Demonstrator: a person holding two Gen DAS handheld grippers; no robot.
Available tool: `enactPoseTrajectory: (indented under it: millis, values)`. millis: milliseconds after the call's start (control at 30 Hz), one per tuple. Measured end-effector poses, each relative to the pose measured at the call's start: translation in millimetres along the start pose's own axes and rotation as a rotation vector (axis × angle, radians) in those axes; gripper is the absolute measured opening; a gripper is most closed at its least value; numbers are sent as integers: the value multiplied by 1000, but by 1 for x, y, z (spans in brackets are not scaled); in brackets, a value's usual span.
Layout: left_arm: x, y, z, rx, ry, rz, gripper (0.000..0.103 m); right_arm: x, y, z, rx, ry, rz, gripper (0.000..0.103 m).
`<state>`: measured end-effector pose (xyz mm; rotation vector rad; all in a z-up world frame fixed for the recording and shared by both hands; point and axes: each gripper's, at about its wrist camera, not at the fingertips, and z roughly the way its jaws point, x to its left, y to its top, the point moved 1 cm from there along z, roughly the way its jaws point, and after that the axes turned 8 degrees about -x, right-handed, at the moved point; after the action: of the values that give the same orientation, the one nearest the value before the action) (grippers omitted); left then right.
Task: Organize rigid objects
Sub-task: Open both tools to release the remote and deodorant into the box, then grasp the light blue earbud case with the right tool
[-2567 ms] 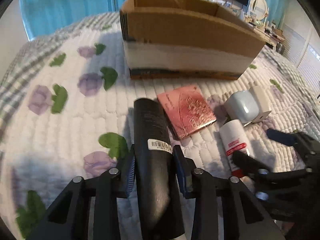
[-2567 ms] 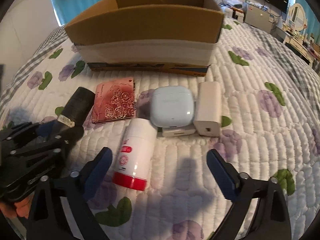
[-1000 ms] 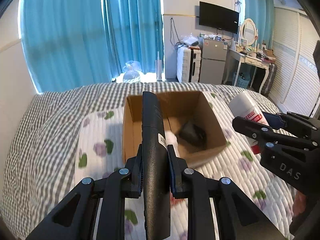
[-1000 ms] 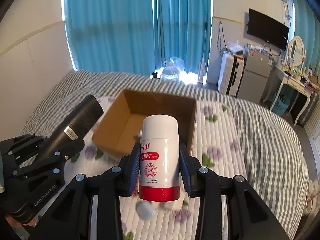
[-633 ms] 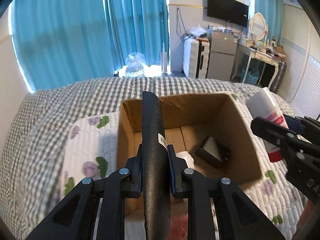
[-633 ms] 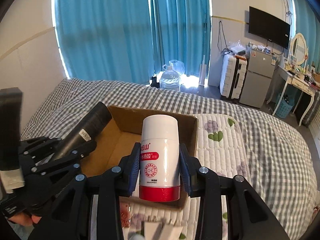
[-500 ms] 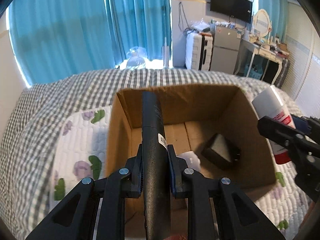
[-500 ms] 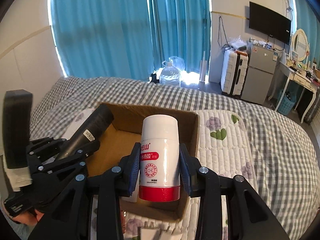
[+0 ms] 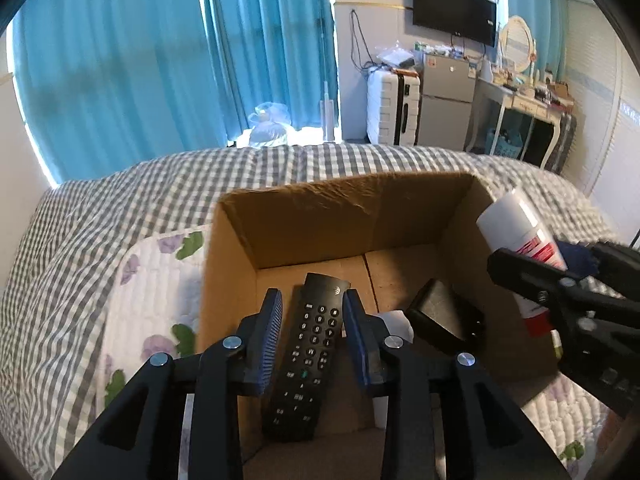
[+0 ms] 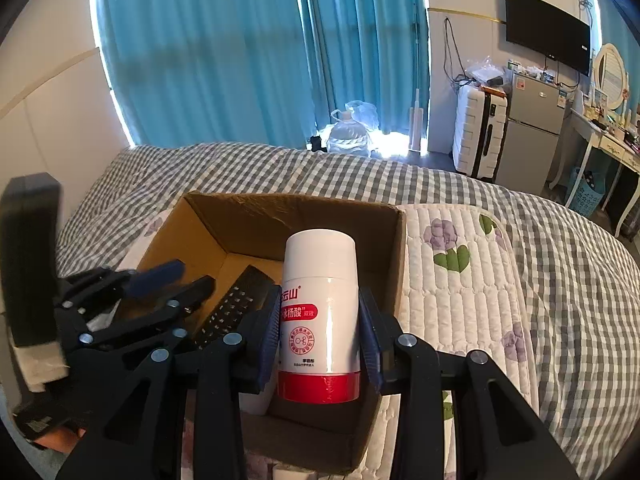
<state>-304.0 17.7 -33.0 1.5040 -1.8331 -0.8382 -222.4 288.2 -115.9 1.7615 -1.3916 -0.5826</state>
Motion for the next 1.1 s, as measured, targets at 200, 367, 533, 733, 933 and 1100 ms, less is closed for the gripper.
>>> enactPoseTrajectory:
  millis: [200, 367, 533, 733, 933, 1100]
  values:
    - [25, -13, -28, 1, 10, -45, 34, 13, -15, 6, 48, 11, -18, 36]
    - [37, -27, -35, -6, 30, -46, 34, 21, -34, 25, 111, 29, -10, 36]
    - [41, -38, -46, 1, 32, -46, 34, 22, -36, 23, 107, -15, -11, 52]
    - [39, -41, -87, -25, 36, -25, 62, 17, -23, -29, 49, -57, 10, 58]
    - [33, -45, -140, -71, 43, -12, 77, 20, -27, -95, 45, -134, -14, 73]
    - [26, -62, -158, -50, 52, -15, 84, 27, -45, -136, 53, -187, -42, 87]
